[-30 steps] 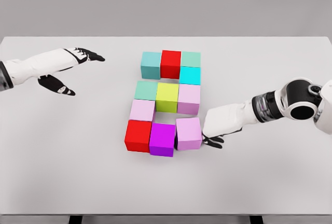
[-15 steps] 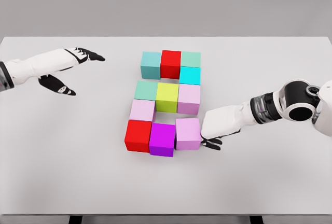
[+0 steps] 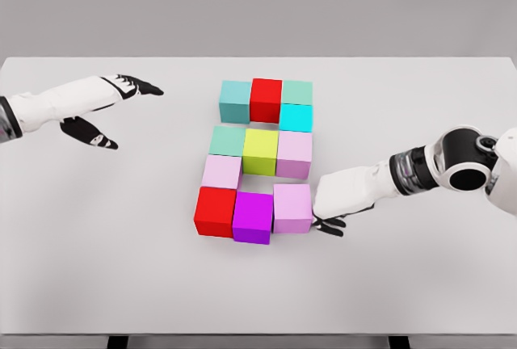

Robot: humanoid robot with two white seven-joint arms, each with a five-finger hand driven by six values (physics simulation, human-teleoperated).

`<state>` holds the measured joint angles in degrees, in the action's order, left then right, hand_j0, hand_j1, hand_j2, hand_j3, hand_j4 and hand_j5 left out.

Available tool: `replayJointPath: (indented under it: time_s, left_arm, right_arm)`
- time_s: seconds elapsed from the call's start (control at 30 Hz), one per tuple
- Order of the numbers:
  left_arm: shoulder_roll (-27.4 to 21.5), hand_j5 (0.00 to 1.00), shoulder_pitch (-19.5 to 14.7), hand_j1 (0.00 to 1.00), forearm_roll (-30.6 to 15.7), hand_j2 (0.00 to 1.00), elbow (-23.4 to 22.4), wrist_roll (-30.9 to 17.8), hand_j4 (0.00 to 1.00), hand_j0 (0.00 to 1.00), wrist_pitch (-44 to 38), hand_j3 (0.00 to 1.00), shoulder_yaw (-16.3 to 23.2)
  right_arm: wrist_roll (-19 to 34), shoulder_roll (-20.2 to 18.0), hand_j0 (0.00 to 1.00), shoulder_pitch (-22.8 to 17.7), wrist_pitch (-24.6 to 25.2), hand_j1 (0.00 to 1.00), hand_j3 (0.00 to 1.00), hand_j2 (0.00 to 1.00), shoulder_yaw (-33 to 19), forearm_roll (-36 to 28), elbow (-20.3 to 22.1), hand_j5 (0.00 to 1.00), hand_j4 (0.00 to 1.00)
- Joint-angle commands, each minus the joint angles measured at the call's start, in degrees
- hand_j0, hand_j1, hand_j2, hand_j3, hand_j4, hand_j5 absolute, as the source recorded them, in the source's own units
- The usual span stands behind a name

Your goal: Assemble the squares on the desktop into the number 2

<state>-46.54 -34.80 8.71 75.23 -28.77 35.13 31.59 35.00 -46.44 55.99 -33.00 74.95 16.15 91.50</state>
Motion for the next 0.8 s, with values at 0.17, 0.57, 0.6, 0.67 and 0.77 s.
replayJointPath:
  time_s: [0.17,0.57,0.6,0.67,0.77]
  left_arm:
    - [0.0,1.0,0.1,1.0,-0.4,1.0,0.0,0.1,1.0,1.0,-0.1,1.0,0.0]
    - [-0.2,1.0,0.1,1.0,-0.4,1.0,-1.0,0.0,1.0,1.0,-0.1,1.0,0.0]
    - [-0.2,1.0,0.1,1.0,-0.4,1.0,-0.9,0.0,1.0,1.0,-0.1,1.0,0.0]
    - [-0.3,1.0,0.2,1.0,-0.4,1.0,-0.8,-0.1,1.0,1.0,-0.1,1.0,0.0]
    - [-0.4,1.0,0.2,1.0,-0.4,1.0,-0.7,-0.1,1.0,1.0,-0.1,1.0,0.0]
  right_arm:
    - [0.0,-0.8,0.13,0.3,0.3,0.13,0.13,0.13,-0.7,-0.2,-2.2,0.13,0.13]
    - [0.0,-3.3,0.15,0.7,-0.2,0.15,0.15,0.15,-5.2,-0.3,-3.2,0.15,0.15]
    - [0.0,-4.1,0.16,0.6,-0.2,0.16,0.16,0.16,-5.8,-0.3,-3.2,0.16,0.16]
    - [0.0,-4.3,0.16,0.6,-0.2,0.16,0.16,0.16,-6.9,-0.3,-3.3,0.16,0.16]
    - [0.0,-4.4,0.16,1.0,-0.2,0.16,0.16,0.16,-8.5,-0.3,-4.7,0.16,0.16]
